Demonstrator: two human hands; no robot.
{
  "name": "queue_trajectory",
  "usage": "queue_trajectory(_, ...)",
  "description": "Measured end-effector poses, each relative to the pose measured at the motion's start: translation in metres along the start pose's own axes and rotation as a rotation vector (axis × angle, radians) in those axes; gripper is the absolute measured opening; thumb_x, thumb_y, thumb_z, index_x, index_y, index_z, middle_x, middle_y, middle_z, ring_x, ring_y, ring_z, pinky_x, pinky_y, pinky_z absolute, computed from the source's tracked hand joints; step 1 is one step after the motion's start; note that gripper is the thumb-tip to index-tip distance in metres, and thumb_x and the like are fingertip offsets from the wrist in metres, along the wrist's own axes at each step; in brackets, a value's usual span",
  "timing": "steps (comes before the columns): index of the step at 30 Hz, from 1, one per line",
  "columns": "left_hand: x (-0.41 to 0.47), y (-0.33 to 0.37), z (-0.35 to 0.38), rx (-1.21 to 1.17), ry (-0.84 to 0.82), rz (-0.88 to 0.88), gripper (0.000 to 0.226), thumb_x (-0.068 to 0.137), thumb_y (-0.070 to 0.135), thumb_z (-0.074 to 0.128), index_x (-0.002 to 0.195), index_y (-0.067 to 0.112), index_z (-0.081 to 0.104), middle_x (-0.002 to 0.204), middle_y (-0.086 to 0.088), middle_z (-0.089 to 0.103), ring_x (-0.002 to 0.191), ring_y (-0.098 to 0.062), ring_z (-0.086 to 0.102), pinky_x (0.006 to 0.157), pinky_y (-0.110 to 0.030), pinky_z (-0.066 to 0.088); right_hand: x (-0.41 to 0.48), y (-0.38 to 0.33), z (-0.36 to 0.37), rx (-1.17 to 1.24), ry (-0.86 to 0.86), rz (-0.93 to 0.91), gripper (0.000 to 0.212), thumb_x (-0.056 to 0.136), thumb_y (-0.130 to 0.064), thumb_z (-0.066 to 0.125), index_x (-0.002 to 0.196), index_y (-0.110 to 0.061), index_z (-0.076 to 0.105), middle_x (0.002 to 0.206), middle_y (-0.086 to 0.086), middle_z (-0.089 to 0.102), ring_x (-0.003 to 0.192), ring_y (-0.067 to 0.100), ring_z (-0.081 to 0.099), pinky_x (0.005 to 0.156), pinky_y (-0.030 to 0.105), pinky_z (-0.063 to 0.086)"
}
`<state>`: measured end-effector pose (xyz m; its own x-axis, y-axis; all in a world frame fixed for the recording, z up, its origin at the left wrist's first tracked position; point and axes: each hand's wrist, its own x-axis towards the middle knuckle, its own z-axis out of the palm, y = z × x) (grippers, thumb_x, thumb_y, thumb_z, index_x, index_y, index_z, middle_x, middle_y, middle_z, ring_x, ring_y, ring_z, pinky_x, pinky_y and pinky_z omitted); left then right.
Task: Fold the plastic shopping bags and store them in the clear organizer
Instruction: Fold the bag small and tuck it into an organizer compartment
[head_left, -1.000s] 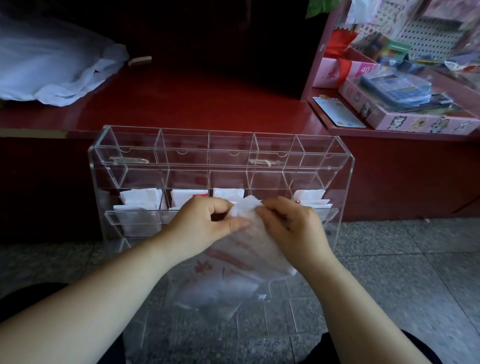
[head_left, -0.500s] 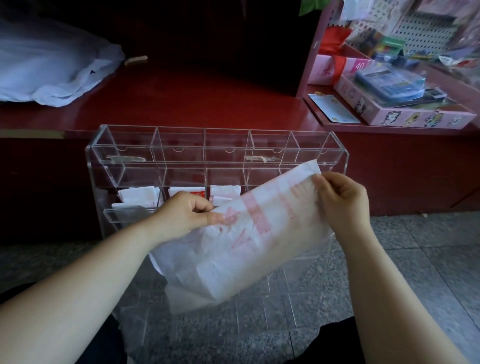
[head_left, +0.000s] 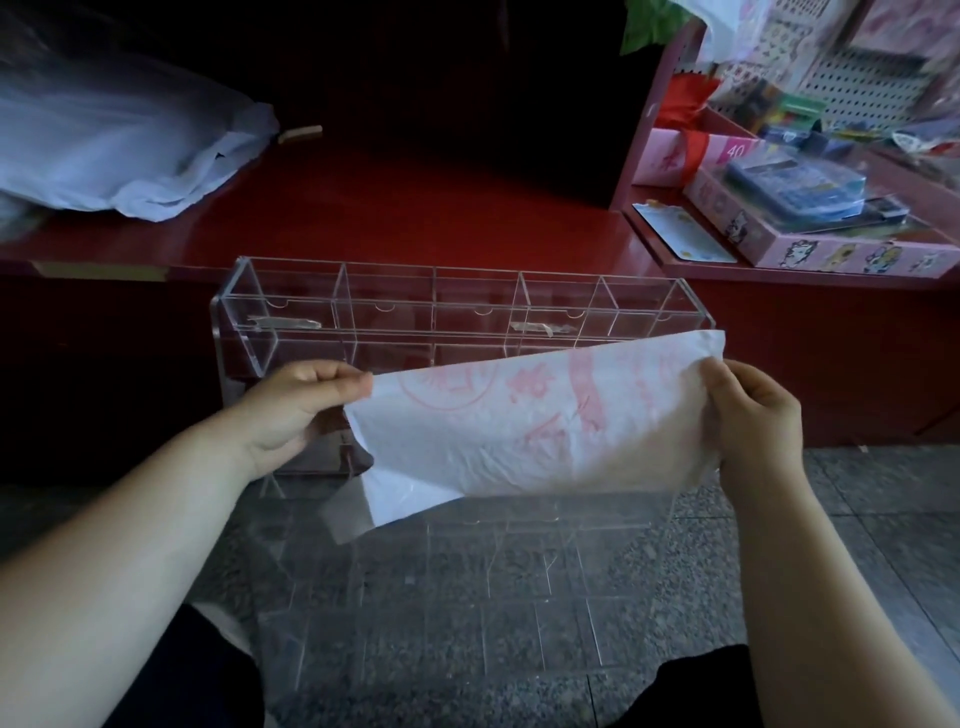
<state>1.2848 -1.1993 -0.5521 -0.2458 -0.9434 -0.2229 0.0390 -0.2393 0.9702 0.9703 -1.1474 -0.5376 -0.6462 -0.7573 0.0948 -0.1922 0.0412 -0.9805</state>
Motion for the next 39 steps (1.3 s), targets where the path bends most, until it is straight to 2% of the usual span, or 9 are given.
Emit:
queue_trajectory(2, -0.001, -0.003, 0.003, -0.22, -0.099, -0.056, 0.044, 0.035, 0.04, 0.09, 0.066, 0.014, 0.074, 0.074, -0.004, 0.07, 0.072, -0.016, 0.067, 0.067, -0.023, 0.055, -0.001, -0.003, 0.0, 0.059, -0.007, 0.064, 0.019, 0.09, -0.017, 0.055, 0.072, -0.018, 0.061, 0.062, -0.009, 0.057, 0.059, 0.004, 0.048, 0.055, 0.019, 0.041)
queue_trajectory(5, -0.002, -0.009, 0.014, -0.297, -0.179, -0.179, 0.058, 0.068, 0.055, 0.06, 0.108, 0.014, 0.062, 0.111, -0.008, 0.066, 0.108, -0.025, 0.058, 0.098, -0.038, 0.039, -0.003, -0.006, 0.0, 0.172, -0.024, 0.173, 0.024, 0.092, -0.017, 0.053, 0.069, -0.022, 0.06, 0.051, -0.011, 0.058, 0.043, -0.002, 0.051, 0.045, 0.014, 0.044)
queue_trajectory(7, -0.004, -0.015, 0.022, -0.222, -0.262, -0.269, 0.071, 0.061, 0.066, 0.058, 0.115, 0.019, 0.057, 0.113, -0.005, 0.068, 0.102, -0.019, 0.063, 0.095, -0.036, 0.042, -0.005, -0.006, -0.001, 0.222, -0.043, 0.213, 0.022, 0.093, -0.017, 0.051, 0.072, -0.019, 0.06, 0.045, -0.012, 0.059, 0.039, -0.003, 0.052, 0.041, 0.011, 0.043)
queue_trajectory(11, -0.01, -0.036, 0.033, -0.034, -0.445, -0.451, 0.096, 0.018, 0.055, 0.088, 0.099, 0.012, 0.059, 0.075, -0.001, 0.072, 0.05, -0.011, 0.059, 0.05, -0.02, 0.043, -0.008, -0.009, -0.003, 0.205, -0.089, 0.22, 0.022, 0.093, -0.018, 0.05, 0.074, -0.018, 0.059, 0.05, -0.008, 0.061, 0.038, -0.003, 0.054, 0.038, 0.01, 0.042)
queue_trajectory(20, -0.008, -0.042, 0.038, -0.011, -0.327, -0.335, 0.093, 0.01, 0.042, 0.092, 0.094, 0.01, 0.064, 0.084, -0.001, 0.074, 0.077, -0.011, 0.07, 0.065, -0.021, 0.054, -0.004, -0.002, 0.0, 0.211, -0.099, 0.243, 0.023, 0.093, -0.019, 0.05, 0.073, -0.016, 0.059, 0.043, -0.012, 0.059, 0.041, 0.001, 0.054, 0.039, 0.011, 0.041)
queue_trajectory(24, -0.008, -0.024, 0.028, -0.092, -0.128, -0.254, 0.038, 0.056, 0.037, 0.076, 0.082, 0.012, 0.067, 0.07, -0.001, 0.073, 0.071, -0.017, 0.069, 0.066, -0.027, 0.051, 0.001, 0.005, 0.002, 0.184, -0.072, 0.253, 0.027, 0.093, -0.019, 0.05, 0.067, -0.017, 0.057, 0.039, -0.013, 0.053, 0.039, 0.002, 0.048, 0.042, 0.015, 0.04)
queue_trajectory(28, -0.026, -0.02, 0.025, -0.01, -0.243, -0.359, 0.078, 0.006, 0.053, 0.087, 0.073, 0.016, 0.076, 0.082, -0.011, 0.073, 0.069, -0.02, 0.071, 0.059, -0.033, 0.058, -0.003, 0.009, 0.011, 0.152, -0.113, 0.246, 0.028, 0.093, -0.018, 0.049, 0.066, -0.015, 0.056, 0.04, -0.011, 0.052, 0.038, 0.002, 0.048, 0.04, 0.014, 0.04)
queue_trajectory(33, -0.029, -0.018, 0.007, 0.156, -0.17, -0.3, 0.069, 0.023, 0.061, 0.082, 0.077, 0.018, 0.073, 0.083, -0.001, 0.074, 0.081, -0.013, 0.07, 0.06, -0.02, 0.052, -0.005, 0.011, 0.014, 0.031, -0.195, 0.25, 0.022, 0.093, -0.024, 0.05, 0.079, -0.013, 0.062, 0.068, 0.002, 0.057, 0.06, 0.016, 0.05, 0.058, 0.028, 0.043)
queue_trajectory(39, -0.026, -0.003, -0.01, 0.159, -0.034, -0.204, 0.071, 0.018, 0.05, 0.087, 0.074, 0.009, 0.073, 0.069, -0.005, 0.073, 0.057, -0.011, 0.068, 0.045, -0.014, 0.049, -0.017, 0.009, 0.018, -0.093, -0.614, 0.353, 0.01, 0.089, -0.012, 0.055, 0.083, -0.007, 0.063, 0.073, 0.002, 0.071, 0.063, 0.014, 0.068, 0.059, 0.027, 0.057)
